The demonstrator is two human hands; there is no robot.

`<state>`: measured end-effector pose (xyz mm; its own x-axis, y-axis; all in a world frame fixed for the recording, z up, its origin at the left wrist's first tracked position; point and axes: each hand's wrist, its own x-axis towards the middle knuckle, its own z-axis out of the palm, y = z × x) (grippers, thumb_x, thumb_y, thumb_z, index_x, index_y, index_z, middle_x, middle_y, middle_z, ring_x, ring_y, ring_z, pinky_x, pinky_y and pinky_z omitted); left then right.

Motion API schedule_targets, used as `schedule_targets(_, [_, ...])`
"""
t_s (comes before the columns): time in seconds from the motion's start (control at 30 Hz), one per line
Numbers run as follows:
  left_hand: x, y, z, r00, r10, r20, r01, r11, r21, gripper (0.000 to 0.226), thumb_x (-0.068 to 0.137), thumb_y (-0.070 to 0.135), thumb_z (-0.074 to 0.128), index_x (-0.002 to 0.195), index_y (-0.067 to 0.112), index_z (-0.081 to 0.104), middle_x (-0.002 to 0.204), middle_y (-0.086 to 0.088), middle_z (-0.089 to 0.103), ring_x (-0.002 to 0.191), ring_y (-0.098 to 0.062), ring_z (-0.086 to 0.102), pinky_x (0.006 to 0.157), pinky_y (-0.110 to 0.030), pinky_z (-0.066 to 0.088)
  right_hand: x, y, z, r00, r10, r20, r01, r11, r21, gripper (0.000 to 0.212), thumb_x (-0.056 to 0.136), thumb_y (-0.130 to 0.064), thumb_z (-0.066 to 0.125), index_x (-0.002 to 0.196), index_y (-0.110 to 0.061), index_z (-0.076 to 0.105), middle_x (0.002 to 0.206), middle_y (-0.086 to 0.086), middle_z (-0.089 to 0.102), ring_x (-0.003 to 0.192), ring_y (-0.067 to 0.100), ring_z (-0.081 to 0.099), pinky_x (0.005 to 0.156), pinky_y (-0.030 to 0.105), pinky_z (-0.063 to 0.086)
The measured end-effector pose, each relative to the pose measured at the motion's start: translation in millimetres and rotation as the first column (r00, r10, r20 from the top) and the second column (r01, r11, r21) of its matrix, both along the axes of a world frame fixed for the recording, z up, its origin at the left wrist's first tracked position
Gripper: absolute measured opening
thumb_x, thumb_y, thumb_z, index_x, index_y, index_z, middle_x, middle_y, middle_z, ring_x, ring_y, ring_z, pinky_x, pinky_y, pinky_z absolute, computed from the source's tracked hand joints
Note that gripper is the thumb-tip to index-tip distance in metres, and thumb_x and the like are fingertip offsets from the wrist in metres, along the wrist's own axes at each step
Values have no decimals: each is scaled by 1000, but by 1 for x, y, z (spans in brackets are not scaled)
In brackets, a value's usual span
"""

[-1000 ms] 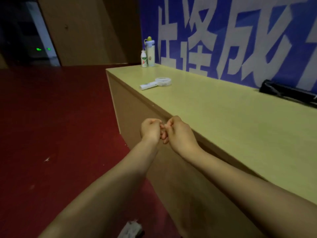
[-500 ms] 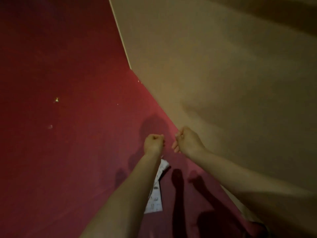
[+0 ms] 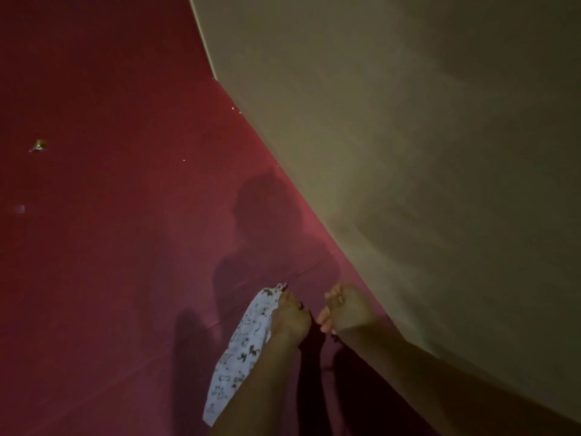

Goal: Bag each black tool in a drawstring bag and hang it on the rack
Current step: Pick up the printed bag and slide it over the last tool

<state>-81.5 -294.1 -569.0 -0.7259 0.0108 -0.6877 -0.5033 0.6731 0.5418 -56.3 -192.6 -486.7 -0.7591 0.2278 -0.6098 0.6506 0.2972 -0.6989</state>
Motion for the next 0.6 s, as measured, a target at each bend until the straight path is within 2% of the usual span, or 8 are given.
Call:
schedule_targets(0.07, [-6, 6, -5, 985, -172, 8, 173, 984, -40, 48, 92, 13, 43, 138, -2, 39, 152, -17, 31, 134, -30, 40, 112, -36, 33, 2, 5, -9, 999, -32, 0, 32, 999, -18, 26, 98, -10, 36, 73, -16, 39, 54, 4, 59, 31, 3, 49, 37, 13, 35])
schedule_targets(0.13, [-12, 14, -20, 938, -347, 9, 346, 934, -93, 62, 94, 15, 44, 149, 3, 18, 161, -9, 6, 147, -24, 18, 118, -30, 18, 2, 11, -20, 997, -77, 10, 77, 997, -31, 25, 98, -11, 39, 73, -15, 40, 53, 5, 61, 36, 8, 51, 42, 19, 37])
schedule_targets(0.17, [-14, 17, -26, 920, -392, 24, 392, 913, -116, 65, 94, 15, 44, 151, 5, 14, 161, -8, 2, 148, -22, 14, 119, -31, 16, 2, 14, -24, 996, -91, 16, 92, 995, -27, 26, 97, -11, 40, 71, -14, 41, 49, 3, 60, 35, 9, 50, 44, 21, 37])
schedule_targets(0.23, [-18, 19, -38, 894, -445, 56, 448, 878, -170, 64, 92, 15, 47, 149, 6, 19, 160, -10, 10, 145, -25, 22, 117, -36, 24, 0, 16, -28, 995, -101, 20, 101, 995, -9, 27, 96, -8, 42, 69, -13, 40, 38, 0, 57, 32, 8, 49, 44, 22, 36])
schedule_targets(0.33, [-26, 20, -49, 874, -480, 73, 481, 836, -265, 45, 89, 16, 50, 132, 4, 43, 144, -12, 40, 128, -28, 47, 105, -40, 40, -5, 17, -31, 991, -122, 49, 125, 990, -60, 27, 95, -5, 40, 69, -13, 37, 31, -2, 52, 37, 16, 50, 44, 22, 33])
schedule_targets(0.4, [-32, 18, -52, 861, -502, 76, 500, 811, -303, 40, 90, 18, 49, 127, 3, 49, 138, -12, 46, 125, -29, 50, 103, -41, 43, -9, 18, -32, 993, -114, 42, 116, 992, -57, 27, 95, -5, 41, 70, -14, 37, 32, -1, 52, 37, 15, 51, 44, 21, 32])
schedule_targets(0.5, [-38, 16, -57, 836, -534, 125, 542, 771, -333, 36, 93, 18, 48, 125, 2, 54, 134, -15, 53, 123, -30, 53, 102, -40, 44, -14, 18, -34, 997, -74, 37, 74, 997, -2, 25, 95, -11, 41, 72, -16, 39, 45, -1, 59, 34, 8, 50, 42, 21, 35])
schedule_targets(0.6, [-35, 13, -62, 828, -540, 151, 554, 748, -366, 36, 93, 14, 48, 127, 4, 54, 135, -15, 53, 123, -29, 53, 103, -39, 44, -15, 17, -32, 997, -58, 46, 58, 998, -8, 25, 97, -12, 41, 72, -16, 39, 46, -2, 59, 31, 4, 48, 38, 14, 34])
